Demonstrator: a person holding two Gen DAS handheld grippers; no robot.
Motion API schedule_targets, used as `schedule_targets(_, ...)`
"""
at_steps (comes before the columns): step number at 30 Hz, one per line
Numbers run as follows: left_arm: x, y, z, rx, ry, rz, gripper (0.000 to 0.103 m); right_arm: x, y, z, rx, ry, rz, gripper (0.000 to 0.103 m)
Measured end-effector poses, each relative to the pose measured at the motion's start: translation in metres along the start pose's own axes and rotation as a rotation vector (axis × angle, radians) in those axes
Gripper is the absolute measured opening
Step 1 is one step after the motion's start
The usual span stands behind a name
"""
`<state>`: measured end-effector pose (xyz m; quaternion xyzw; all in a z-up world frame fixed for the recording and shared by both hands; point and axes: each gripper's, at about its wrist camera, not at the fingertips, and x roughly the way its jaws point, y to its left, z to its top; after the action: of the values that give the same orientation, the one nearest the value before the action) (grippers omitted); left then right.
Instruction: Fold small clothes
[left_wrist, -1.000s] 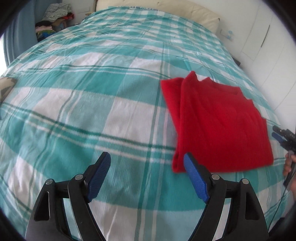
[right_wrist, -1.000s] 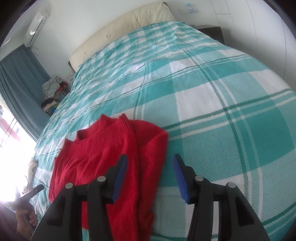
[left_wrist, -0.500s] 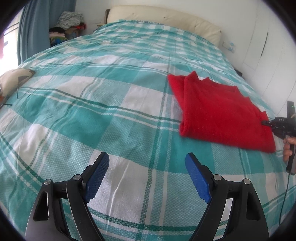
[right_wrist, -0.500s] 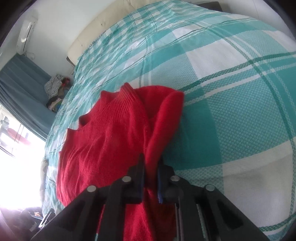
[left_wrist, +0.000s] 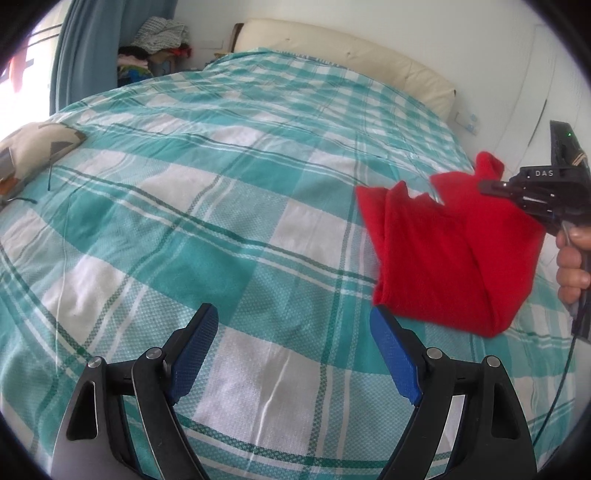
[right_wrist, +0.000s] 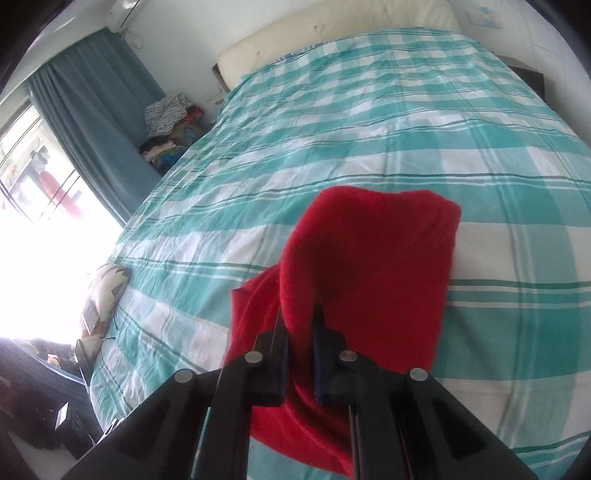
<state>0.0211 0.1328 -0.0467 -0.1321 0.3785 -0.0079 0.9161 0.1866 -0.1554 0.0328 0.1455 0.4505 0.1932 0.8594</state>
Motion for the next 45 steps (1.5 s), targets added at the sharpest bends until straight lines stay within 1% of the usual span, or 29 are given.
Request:
schedule_targets(2, 0.000, 0.007, 0.002, -0.019, -0.003, 0.008, 0.086, 0.028, 0.022, -0.006, -0.015, 0.029, 0.010, 0.010)
schedule_targets(5, 0.001, 0.016, 0.005, -0.043, 0.002, 0.020, 0.086, 0.065, 0.038, -0.021, 0.001, 0.074, 0.015, 0.011)
schedule_targets(6, 0.002, 0.018, 0.006, -0.052, 0.005, 0.022, 0.086, 0.077, 0.039, -0.026, 0.018, 0.098, 0.024, 0.015)
schedule_targets(7, 0.003, 0.021, 0.006, -0.060, 0.009, 0.022, 0.086, 0.084, 0.039, -0.032, 0.045, 0.119, 0.051, 0.018)
schedule_targets(9, 0.004, 0.024, 0.007, -0.073, 0.018, 0.021, 0.086, 0.092, 0.038, -0.042, 0.102, 0.156, 0.148, 0.022)
schedule_targets(10, 0.004, 0.025, 0.008, -0.076, 0.021, 0.022, 0.086, 0.092, 0.038, -0.045, 0.116, 0.166, 0.194, 0.026)
schedule_targets(12, 0.003, 0.026, 0.008, -0.075, 0.026, 0.022, 0.086, 0.081, 0.041, -0.046, 0.105, 0.163, 0.256, 0.028)
schedule_targets(13, 0.003, 0.026, 0.009, -0.073, 0.028, 0.022, 0.086, 0.072, 0.041, -0.045, 0.085, 0.151, 0.268, 0.028)
schedule_targets(15, 0.003, 0.025, 0.009, -0.072, 0.030, 0.015, 0.086, 0.050, 0.038, -0.040, 0.032, 0.107, 0.248, 0.028)
schedule_targets(16, 0.003, 0.024, 0.009, -0.071, 0.031, 0.011, 0.086, 0.039, 0.033, -0.037, 0.003, 0.079, 0.211, 0.028)
schedule_targets(18, 0.004, 0.023, 0.009, -0.068, 0.037, 0.006, 0.086, 0.019, 0.023, -0.035, -0.057, 0.025, 0.098, 0.028)
schedule_targets(19, 0.004, 0.022, 0.008, -0.066, 0.041, 0.003, 0.086, 0.013, 0.017, -0.037, -0.080, 0.013, 0.055, 0.028)
schedule_targets(21, 0.005, 0.020, 0.008, -0.061, 0.047, 0.000, 0.086, 0.012, 0.011, -0.043, -0.122, 0.031, 0.011, 0.028)
schedule_targets(23, 0.006, 0.017, 0.007, -0.054, 0.049, -0.002, 0.086, 0.023, 0.014, -0.059, -0.172, 0.070, -0.009, 0.028)
schedule_targets(26, 0.006, 0.016, 0.005, -0.042, 0.049, 0.008, 0.086, 0.045, 0.033, -0.087, -0.261, 0.092, -0.032, 0.028)
schedule_targets(29, 0.007, 0.018, 0.003, -0.039, 0.053, 0.021, 0.086, 0.071, 0.051, -0.110, -0.338, 0.076, -0.116, 0.029)
schedule_targets(31, 0.007, 0.019, 0.003, -0.044, 0.054, 0.025, 0.086, 0.081, 0.067, -0.122, -0.410, 0.047, -0.172, 0.029)
schedule_targets(32, 0.008, 0.020, 0.003, -0.047, 0.055, 0.026, 0.086, 0.086, 0.075, -0.127, -0.450, 0.041, -0.193, 0.027)
schedule_targets(33, 0.008, 0.020, 0.003, -0.049, 0.057, 0.025, 0.086, 0.090, 0.080, -0.130, -0.478, 0.043, -0.210, 0.024)
schedule_targets(35, 0.009, 0.018, 0.003, -0.043, 0.063, 0.021, 0.086, 0.092, 0.082, -0.131, -0.491, 0.043, -0.218, 0.024)
schedule_targets(36, 0.010, 0.017, 0.002, -0.033, 0.067, 0.020, 0.086, 0.089, 0.080, -0.128, -0.480, 0.043, -0.207, 0.024)
schedule_targets(39, 0.012, 0.009, -0.003, 0.007, 0.090, 0.014, 0.086, 0.073, 0.067, -0.120, -0.405, 0.049, -0.139, 0.025)
schedule_targets(41, 0.013, 0.003, -0.007, 0.030, 0.109, -0.014, 0.088, 0.053, 0.057, -0.116, -0.351, 0.033, -0.074, 0.036)
schedule_targets(42, 0.013, 0.000, -0.008, 0.035, 0.121, -0.041, 0.089, 0.040, 0.051, -0.115, -0.326, 0.012, -0.049, 0.050)
schedule_targets(43, 0.013, -0.004, -0.009, 0.033, 0.132, -0.082, 0.089, 0.027, 0.043, -0.113, -0.304, -0.018, -0.036, 0.058)
schedule_targets(45, 0.017, -0.013, -0.004, 0.027, 0.158, -0.182, 0.090, 0.003, 0.025, -0.111, -0.271, -0.061, -0.038, 0.061)
